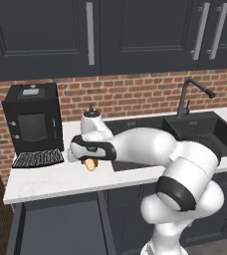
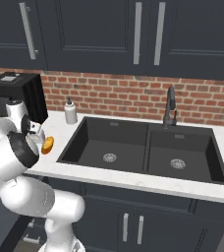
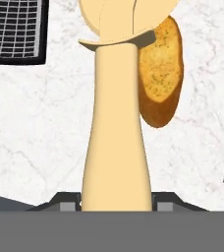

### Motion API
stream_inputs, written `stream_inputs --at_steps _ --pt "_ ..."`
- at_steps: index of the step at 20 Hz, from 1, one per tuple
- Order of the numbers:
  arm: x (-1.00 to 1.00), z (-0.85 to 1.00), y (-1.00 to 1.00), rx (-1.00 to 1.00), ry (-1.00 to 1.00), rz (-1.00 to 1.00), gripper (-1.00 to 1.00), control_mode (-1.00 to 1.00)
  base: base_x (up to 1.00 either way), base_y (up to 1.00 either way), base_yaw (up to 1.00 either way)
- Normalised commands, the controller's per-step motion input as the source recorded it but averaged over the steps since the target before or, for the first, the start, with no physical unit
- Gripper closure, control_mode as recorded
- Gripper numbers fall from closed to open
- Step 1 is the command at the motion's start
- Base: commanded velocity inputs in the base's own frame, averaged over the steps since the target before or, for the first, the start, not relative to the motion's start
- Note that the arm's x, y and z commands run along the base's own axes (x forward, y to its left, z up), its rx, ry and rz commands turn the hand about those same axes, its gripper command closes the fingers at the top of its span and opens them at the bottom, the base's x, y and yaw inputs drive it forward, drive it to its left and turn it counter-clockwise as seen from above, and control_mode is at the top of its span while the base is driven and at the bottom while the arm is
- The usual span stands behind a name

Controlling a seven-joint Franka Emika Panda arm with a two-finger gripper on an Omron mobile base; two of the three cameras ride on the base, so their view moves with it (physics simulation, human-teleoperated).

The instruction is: Pick the pizza cutter from the drawer and place it on the counter.

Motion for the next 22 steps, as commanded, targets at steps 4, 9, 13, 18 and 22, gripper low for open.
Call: stream_inputs --at_steps 4,9,13,18,22 --pt "0.08 -0.45 0.08 0.0 0.0 0.05 1.0 -1.0 0.0 0.0 0.0" --pt "0.0 -0.45 0.19 0.0 0.0 0.01 1.0 -1.0 0.0 0.0 0.0" --pt "0.0 -0.21 0.14 0.0 0.0 0.0 1.0 -1.0 0.0 0.0 0.0" --pt "0.11 -0.08 0.13 0.0 0.0 0.0 1.0 -1.0 0.0 0.0 0.0" --pt "0.21 0.0 0.0 0.0 0.0 0.0 1.0 -1.0 0.0 0.0 0.0"
